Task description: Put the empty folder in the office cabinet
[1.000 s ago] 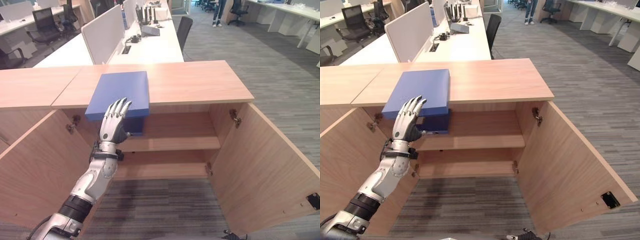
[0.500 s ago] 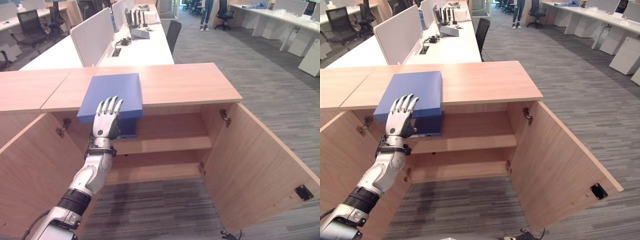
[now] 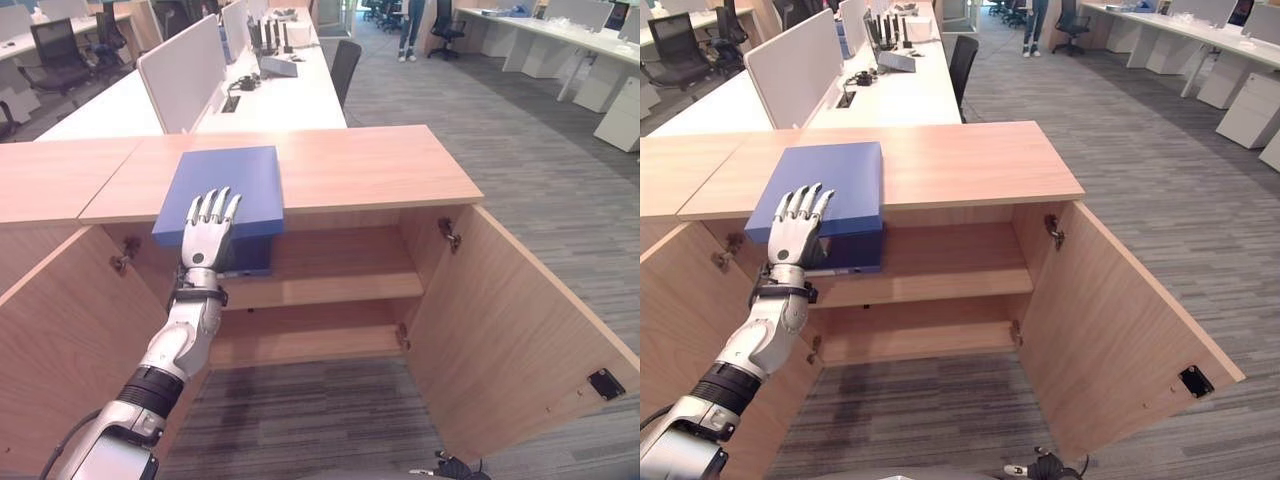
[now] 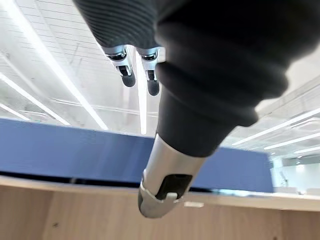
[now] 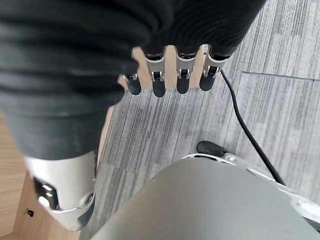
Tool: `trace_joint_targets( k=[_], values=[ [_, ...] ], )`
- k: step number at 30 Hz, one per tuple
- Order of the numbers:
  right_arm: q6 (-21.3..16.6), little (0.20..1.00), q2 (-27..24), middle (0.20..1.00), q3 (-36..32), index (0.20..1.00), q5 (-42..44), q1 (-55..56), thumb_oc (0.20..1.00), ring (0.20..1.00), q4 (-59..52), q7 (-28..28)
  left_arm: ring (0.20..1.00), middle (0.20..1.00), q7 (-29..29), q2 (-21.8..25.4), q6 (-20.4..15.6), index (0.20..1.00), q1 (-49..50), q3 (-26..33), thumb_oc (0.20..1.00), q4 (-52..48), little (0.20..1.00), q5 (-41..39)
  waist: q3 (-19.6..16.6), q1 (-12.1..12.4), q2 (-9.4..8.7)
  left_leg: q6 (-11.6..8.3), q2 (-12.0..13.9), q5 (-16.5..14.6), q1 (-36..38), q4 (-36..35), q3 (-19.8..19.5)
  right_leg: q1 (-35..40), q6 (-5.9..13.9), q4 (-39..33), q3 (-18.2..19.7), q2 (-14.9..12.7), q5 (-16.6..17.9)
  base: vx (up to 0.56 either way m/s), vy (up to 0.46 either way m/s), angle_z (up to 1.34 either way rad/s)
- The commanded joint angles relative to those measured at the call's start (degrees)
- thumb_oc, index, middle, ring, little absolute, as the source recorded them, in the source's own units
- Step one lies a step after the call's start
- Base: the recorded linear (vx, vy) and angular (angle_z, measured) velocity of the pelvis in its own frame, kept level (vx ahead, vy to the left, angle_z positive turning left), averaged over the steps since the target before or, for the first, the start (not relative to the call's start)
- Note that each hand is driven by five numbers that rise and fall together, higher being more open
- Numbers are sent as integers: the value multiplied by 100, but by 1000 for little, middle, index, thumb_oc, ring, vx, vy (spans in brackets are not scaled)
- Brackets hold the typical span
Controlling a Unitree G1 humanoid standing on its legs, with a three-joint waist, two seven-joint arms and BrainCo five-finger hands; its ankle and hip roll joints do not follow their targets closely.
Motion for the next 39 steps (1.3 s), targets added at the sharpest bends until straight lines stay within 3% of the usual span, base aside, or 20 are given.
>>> trace_joint_targets(
  k=[1, 17, 24, 39],
  values=[
    [-154, 1000, 13, 1000, 287, 1000, -169, -169, 1000, 1000, -231, 51, 1000, 1000, 89, 475, 31, 1000, -1078, -177, 1000, 515, 1000, 194, 74, -97, -194, 80, -293, -868, 326, 25, -191, 217, 85, 43, -23, 328, -226, 0, 0, 0],
    [-152, 1000, -207, 1000, 168, 1000, -196, 160, 1000, 1000, -766, 7, 1000, 1000, 345, 616, 397, 1000, -1469, -217, 1000, 1731, 1000, -206, 68, -254, -196, 54, -276, -878, 353, 25, -62, 197, 96, 43, 44, 353, -217, -5, -7, -4],
    [-168, 1000, -131, 1000, 43, 1000, -73, -159, 1000, 1000, 349, -59, 1000, 1000, 483, 712, 512, 1000, -1955, -610, 1000, 1704, 1000, 67, 39, -239, -154, 70, -271, -894, 365, 25, -91, 203, 106, 43, 36, 356, -211, -1, -3, -2],
    [-207, 1000, -154, 1000, 156, 1000, -48, -232, 1000, 1000, 517, -73, 1000, 1000, 434, 908, 575, 1000, -2540, -1196, 1000, 2317, 1000, 157, 25, -286, -118, 69, -281, -900, 382, 25, -55, 206, 120, 43, 38, 358, -208, 0, 0, 0]
  ],
)
